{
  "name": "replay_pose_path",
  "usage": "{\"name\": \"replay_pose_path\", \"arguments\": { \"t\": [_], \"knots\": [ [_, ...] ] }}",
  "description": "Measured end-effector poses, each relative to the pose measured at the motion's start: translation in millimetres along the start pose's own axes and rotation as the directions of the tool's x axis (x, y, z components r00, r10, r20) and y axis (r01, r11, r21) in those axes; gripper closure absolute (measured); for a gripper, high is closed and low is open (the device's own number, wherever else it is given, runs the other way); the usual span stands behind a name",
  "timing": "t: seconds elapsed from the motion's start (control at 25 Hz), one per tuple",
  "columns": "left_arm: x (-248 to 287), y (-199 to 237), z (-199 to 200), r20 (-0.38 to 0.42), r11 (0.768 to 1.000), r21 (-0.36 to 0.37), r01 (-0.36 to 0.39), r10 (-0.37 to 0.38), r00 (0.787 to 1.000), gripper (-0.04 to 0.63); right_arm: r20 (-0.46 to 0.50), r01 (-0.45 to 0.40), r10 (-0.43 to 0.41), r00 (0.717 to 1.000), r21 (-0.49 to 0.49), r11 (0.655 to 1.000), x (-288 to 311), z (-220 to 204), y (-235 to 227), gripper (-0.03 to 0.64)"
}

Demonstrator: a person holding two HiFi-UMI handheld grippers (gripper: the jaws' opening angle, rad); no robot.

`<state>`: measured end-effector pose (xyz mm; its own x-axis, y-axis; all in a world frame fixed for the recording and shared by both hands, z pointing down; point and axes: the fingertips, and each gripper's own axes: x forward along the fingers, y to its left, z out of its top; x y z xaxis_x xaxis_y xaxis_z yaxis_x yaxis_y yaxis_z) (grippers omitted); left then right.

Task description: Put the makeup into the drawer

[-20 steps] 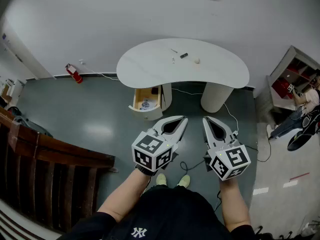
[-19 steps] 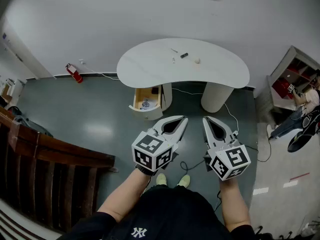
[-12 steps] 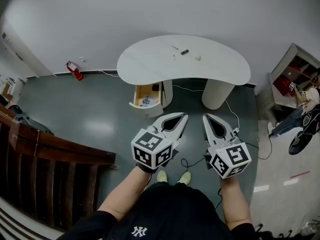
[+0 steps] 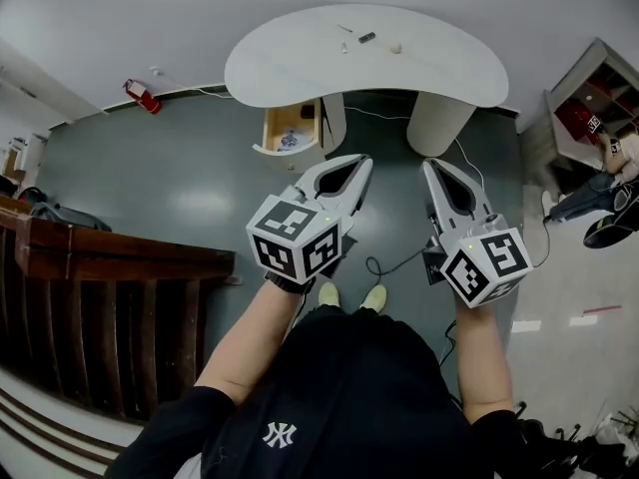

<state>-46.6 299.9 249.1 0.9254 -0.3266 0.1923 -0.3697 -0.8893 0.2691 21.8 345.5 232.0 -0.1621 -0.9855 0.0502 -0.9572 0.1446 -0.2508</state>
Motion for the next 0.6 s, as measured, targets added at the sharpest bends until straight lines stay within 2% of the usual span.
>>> {"name": "replay_pose_path", "arguments": {
  "t": [0.6],
  "knots": [
    [42.1, -20.9, -11.2, -0.022, 1.0, 0.02, -0.016, 0.017, 1.0, 0.588, -0.022, -0.036, 0.037, 0.999, 0.028, 0.999, -5.0, -11.1, -42.0, 0.603]
  ]
}}
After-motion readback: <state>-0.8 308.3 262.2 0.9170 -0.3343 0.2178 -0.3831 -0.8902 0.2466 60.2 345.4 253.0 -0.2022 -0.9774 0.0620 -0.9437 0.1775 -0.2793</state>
